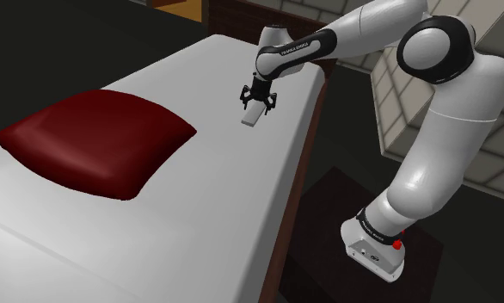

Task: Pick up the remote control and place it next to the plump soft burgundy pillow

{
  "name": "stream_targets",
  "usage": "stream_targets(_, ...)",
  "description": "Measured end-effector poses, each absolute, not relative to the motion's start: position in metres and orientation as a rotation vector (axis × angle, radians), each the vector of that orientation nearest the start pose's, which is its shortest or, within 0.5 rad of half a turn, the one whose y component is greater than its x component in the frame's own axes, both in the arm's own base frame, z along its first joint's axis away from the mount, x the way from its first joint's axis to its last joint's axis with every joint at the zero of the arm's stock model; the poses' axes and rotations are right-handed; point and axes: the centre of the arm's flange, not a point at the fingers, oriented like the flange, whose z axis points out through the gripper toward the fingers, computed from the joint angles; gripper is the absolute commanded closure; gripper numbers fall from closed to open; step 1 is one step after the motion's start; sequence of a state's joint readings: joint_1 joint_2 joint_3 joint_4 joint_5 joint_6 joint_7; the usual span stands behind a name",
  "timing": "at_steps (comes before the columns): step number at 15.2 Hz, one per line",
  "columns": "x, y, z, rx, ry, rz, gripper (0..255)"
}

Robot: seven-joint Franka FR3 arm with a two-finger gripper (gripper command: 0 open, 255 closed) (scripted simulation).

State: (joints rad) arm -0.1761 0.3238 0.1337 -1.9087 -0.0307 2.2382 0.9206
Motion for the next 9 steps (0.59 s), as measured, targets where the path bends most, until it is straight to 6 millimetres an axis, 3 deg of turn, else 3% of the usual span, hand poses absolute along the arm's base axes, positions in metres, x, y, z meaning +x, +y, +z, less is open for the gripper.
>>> stream_targets(1,0.6202,-0.0314,0.3306,-2.775,1.429,-0.001,0)
stream_targets(2,0.6202,-0.0314,0.3306,-2.775,1.429,-0.001,255)
stream_targets(9,0.6203,-0.0314,0.331,-2.774,1.429,-0.001,255)
